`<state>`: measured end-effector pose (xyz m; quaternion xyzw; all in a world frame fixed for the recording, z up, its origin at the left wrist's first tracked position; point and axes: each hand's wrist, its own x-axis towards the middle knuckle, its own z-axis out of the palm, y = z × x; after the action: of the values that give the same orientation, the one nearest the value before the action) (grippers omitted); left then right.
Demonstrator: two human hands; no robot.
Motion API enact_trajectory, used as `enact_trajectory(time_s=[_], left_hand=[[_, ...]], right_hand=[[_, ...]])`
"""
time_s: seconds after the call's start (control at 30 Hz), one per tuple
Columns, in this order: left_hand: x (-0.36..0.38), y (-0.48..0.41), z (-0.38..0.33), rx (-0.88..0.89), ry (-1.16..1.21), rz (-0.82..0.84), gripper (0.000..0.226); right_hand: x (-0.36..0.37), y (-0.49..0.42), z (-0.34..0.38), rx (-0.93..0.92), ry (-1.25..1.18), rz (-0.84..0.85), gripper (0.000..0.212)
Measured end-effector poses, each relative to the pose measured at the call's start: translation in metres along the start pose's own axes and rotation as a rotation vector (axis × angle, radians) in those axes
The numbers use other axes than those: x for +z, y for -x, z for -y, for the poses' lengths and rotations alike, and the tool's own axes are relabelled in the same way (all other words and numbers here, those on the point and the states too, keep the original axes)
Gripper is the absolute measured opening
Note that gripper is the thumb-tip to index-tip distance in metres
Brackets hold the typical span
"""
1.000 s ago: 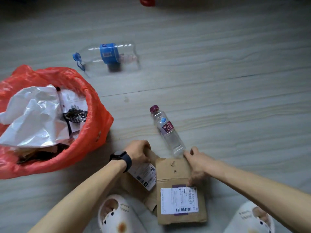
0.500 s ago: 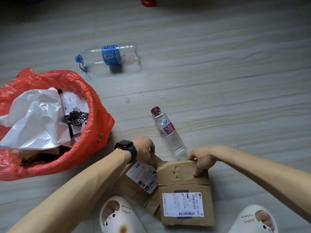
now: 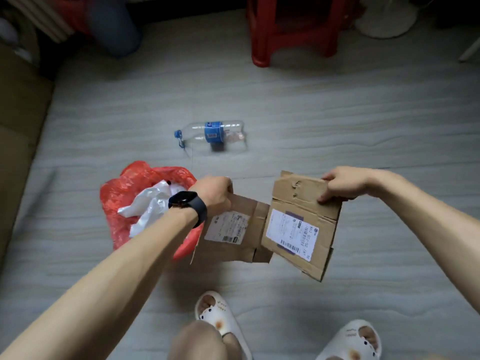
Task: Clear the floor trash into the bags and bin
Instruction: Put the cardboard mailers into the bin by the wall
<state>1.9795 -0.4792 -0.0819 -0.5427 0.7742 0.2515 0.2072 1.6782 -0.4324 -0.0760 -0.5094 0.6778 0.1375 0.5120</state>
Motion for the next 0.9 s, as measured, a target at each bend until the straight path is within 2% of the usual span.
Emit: enact_trajectory(time_s=[0.13,0.23,0.33,0.47,0.6,0.73,0.9], left_hand=[[-0.089,0.067,0.020,-0.129,0.131,-0.190,0.023],[-0.168,0.131,0.041,-0.314,0.291,-0.293,0.024],[-0.233,0.194,0.062,-0.473,0.503,-0.372,0.027],[-0.317,0.280,0.098,-0.578,0.830,-0.501,0.026],[-0.390,0.346,0.147,-0.609,1.118,-0.610,0.024],[-0.434,0.382,0.189,-0.611,1.254,-0.714,0.025],[-0.453,0.388,0.226,-0.633,1.412,-0.783,0.024]], right_hand=[[-0.034,0.084,0.045,-0.088,-0.108,-0.234,0.015],[-0.069,0.156,0.107,-0.127,-0.139,-0.423,0.019],[-0.095,0.220,0.173,-0.167,-0.249,-0.543,0.023],[-0.131,0.306,0.271,-0.278,-0.356,-0.612,0.017],[-0.157,0.372,0.360,-0.374,-0.430,-0.654,0.008],[-0.168,0.402,0.417,-0.415,-0.493,-0.702,0.006],[-0.169,0.401,0.460,-0.393,-0.499,-0.713,0.010]])
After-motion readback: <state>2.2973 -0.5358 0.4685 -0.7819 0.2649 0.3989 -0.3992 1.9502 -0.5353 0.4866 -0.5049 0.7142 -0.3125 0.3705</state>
